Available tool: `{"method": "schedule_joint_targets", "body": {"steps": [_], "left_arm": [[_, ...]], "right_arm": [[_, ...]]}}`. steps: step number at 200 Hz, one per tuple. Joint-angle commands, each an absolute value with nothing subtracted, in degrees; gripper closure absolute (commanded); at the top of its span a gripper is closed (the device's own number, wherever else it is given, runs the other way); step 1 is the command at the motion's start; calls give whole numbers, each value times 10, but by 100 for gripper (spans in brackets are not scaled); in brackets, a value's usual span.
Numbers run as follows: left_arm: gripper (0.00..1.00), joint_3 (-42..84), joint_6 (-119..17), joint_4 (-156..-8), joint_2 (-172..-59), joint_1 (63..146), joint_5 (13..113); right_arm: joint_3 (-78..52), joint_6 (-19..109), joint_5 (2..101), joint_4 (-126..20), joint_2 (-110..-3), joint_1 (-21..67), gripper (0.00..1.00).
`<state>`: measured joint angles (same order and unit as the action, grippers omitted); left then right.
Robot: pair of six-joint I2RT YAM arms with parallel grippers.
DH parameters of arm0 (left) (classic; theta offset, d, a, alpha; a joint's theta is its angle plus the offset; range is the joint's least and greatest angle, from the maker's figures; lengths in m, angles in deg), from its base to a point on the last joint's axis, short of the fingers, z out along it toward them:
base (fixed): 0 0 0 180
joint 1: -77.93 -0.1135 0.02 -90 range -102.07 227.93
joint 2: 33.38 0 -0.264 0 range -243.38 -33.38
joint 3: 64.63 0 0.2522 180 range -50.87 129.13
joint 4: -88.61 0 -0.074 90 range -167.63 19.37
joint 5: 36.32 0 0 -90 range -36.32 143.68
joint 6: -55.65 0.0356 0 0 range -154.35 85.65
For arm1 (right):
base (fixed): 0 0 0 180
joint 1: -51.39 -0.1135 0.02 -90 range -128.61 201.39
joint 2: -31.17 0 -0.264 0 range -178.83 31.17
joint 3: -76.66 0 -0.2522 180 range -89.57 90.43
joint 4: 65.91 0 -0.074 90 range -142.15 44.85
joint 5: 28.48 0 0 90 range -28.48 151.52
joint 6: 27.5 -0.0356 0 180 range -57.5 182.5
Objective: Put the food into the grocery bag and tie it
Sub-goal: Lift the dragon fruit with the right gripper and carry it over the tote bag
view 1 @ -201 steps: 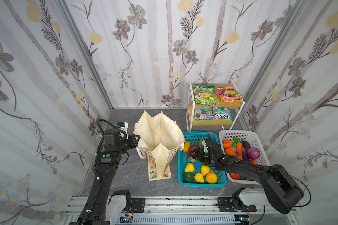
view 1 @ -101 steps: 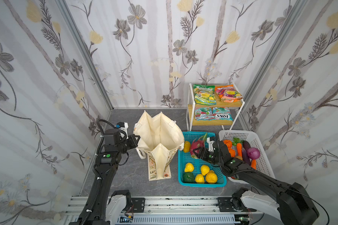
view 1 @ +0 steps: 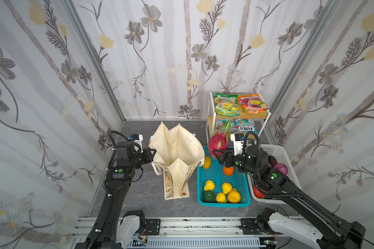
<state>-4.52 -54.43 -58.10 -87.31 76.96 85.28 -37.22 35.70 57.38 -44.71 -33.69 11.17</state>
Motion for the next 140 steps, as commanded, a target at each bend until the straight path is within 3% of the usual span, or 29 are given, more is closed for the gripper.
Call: {"method": "schedule_joint_targets", "body": {"steps": [1,57,86,140], "left_arm": [[100,-34,-553,-599,-875,779,858],[100,-8,-557,-603,-898,782,875],[100,2,-557,-603,-906,786,873],[100,4,-554,-604,-912,789,864]], "right_arm": [[-306,435,570,-447,-389,91,33],[-122,521,566,-423,-590,-5,31],[-64,501,543,-394,-696,-20,31],[4,513,599,-332,-823,-41,31]]}}
